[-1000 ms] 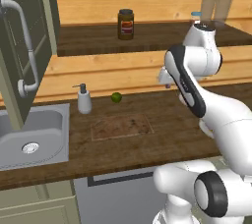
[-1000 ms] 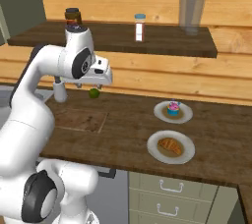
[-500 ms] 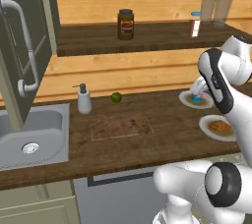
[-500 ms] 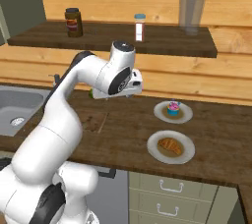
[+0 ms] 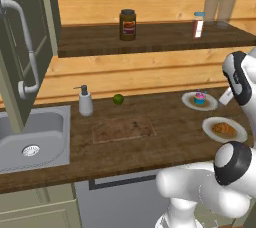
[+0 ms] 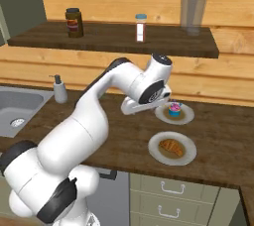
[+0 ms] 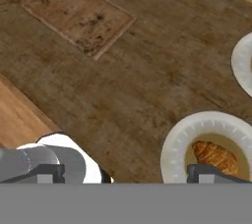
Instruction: From the different types of pastries on the counter, select a croissant and place it on the cutting board. Then retrieve a jar of jam from the cabinet and place it alongside the croissant on the cutting board.
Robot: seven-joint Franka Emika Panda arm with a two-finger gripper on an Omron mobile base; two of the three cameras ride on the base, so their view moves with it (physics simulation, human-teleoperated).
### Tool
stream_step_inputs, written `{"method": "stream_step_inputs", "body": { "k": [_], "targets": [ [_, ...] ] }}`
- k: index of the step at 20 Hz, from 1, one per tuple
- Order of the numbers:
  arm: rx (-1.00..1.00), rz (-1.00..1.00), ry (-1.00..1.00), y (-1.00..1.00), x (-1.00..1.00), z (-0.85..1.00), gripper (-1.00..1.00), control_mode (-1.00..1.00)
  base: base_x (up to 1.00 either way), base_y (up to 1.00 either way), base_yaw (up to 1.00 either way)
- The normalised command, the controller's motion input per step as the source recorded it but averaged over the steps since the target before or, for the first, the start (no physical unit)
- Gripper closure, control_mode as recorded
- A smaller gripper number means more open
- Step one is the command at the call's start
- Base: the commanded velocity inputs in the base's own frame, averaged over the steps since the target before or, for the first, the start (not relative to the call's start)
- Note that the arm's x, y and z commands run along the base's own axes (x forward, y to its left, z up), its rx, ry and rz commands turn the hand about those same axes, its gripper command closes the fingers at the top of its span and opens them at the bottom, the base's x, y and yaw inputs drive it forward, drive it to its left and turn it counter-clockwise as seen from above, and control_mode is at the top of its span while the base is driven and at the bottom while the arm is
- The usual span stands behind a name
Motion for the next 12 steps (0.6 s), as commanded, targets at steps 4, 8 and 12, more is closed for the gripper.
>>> {"method": "stream_step_inputs", "body": {
  "k": [4, 8, 12],
  "targets": [
    [0.00, 0.14, -0.09, -0.71, -0.43, -0.66, -1.00, -1.00, 0.00, 0.00, 0.00],
    [0.00, 0.00, -0.15, 0.00, -0.14, -0.40, -1.00, -1.00, 0.00, 0.00, 0.00],
    [-0.02, 0.05, -0.04, -0.06, 0.19, -0.13, -1.00, -1.00, 0.00, 0.00, 0.00]
  ]
}}
